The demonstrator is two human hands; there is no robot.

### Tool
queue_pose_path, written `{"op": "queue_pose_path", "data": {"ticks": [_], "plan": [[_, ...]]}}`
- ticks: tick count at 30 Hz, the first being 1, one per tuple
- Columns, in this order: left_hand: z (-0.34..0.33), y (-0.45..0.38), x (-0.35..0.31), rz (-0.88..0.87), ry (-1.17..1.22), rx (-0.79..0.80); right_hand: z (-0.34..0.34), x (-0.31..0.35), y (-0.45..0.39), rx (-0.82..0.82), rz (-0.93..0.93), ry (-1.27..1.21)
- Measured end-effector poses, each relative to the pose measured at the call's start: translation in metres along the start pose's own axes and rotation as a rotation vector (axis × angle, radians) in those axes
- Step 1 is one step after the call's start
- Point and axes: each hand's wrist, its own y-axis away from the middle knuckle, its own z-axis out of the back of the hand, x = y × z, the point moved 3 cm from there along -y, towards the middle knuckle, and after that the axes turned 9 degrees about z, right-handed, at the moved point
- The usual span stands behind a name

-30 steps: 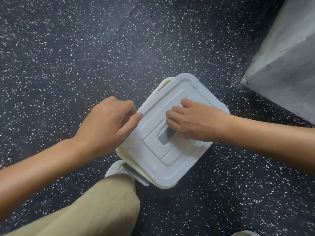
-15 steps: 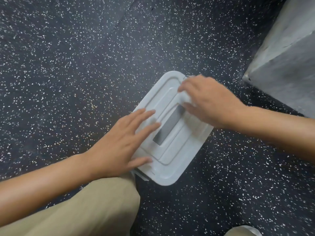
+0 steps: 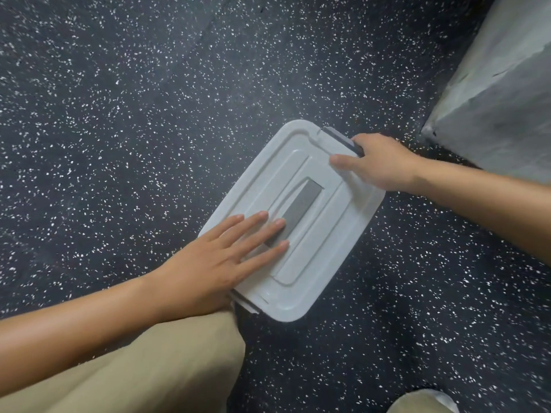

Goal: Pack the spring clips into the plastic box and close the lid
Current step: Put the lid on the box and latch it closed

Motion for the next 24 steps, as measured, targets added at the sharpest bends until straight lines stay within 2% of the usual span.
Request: {"op": "queue_pose_path", "data": {"ticks": [3, 13, 17, 20, 24], "plan": [[0.003, 0.000, 0.001, -0.021, -0.021, -0.005, 0.001, 0.001, 0.004, -0.016, 0.027, 0.047], [0.010, -0.006, 0.003, -0.066, -0.091, 0.027, -0.004, 0.006, 0.017, -0.248, 0.189, 0.221], [0.017, -0.007, 0.007, -0.060, -0.056, 0.025, -0.008, 0.001, 0.019, -0.257, 0.205, 0.146], [0.029, -0.013, 0.003, -0.060, 0.016, -0.023, -0.008, -0.007, 0.018, -0.222, 0.181, -0.008], [0.038, -0.031, -0.009, -0.034, 0.063, -0.057, -0.009, -0.024, 0.025, -0.265, 0.155, -0.132]]}}
